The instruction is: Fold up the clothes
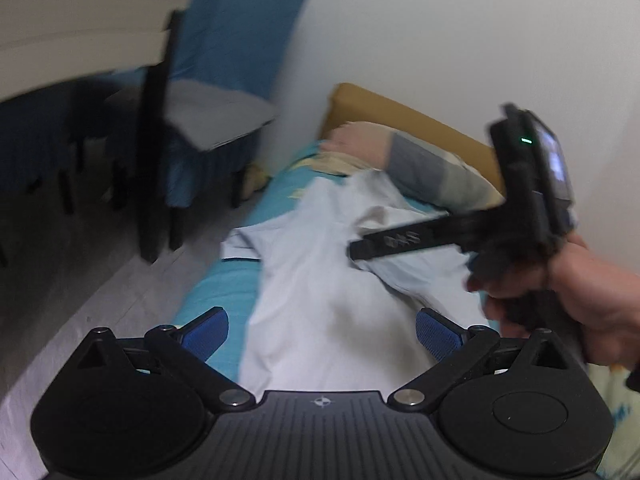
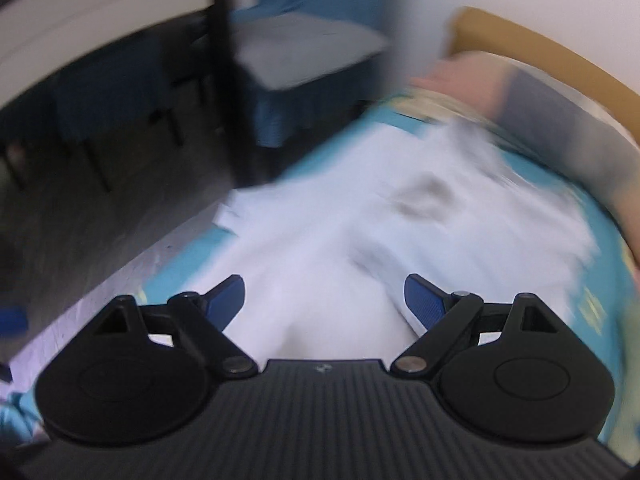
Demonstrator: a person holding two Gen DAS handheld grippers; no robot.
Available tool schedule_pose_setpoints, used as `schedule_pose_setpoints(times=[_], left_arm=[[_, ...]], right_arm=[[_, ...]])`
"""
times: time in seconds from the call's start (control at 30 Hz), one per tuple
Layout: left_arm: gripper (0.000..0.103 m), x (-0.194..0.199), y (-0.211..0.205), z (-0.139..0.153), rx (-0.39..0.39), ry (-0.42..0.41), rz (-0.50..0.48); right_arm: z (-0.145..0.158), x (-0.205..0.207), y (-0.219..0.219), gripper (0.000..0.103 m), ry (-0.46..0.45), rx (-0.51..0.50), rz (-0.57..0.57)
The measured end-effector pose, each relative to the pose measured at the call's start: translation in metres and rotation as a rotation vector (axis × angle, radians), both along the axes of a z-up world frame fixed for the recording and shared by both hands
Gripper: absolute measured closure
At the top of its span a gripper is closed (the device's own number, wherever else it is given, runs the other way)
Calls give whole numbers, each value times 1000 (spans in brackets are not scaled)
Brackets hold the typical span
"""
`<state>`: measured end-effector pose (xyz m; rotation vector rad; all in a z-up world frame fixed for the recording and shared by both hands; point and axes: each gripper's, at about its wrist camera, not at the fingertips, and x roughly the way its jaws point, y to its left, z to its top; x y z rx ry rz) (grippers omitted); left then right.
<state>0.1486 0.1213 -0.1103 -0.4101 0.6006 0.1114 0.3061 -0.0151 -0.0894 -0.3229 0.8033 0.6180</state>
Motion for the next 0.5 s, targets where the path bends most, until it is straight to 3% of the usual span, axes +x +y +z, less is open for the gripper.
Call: schedule_pose_setpoints(times=[0.17,0.3,0.33,0.4,0.5], left_arm=[[2,14,42,-18,-83,29,200],[3,27,59,-33,-117,63,253],[4,28,60,-35,-119,66,255],[4,32,61,-39,-124,73,258],[4,37,64,-45,-131,82,263]], right_arm=[[-41,39,109,15,-32,-137,198],[-83,55,159,20,-63,-287,283],[-91,58,165,33,-68,-315,294],[-98,63,166,37,-54,-285,301],[-95,72,158,87,-8,-192,270]])
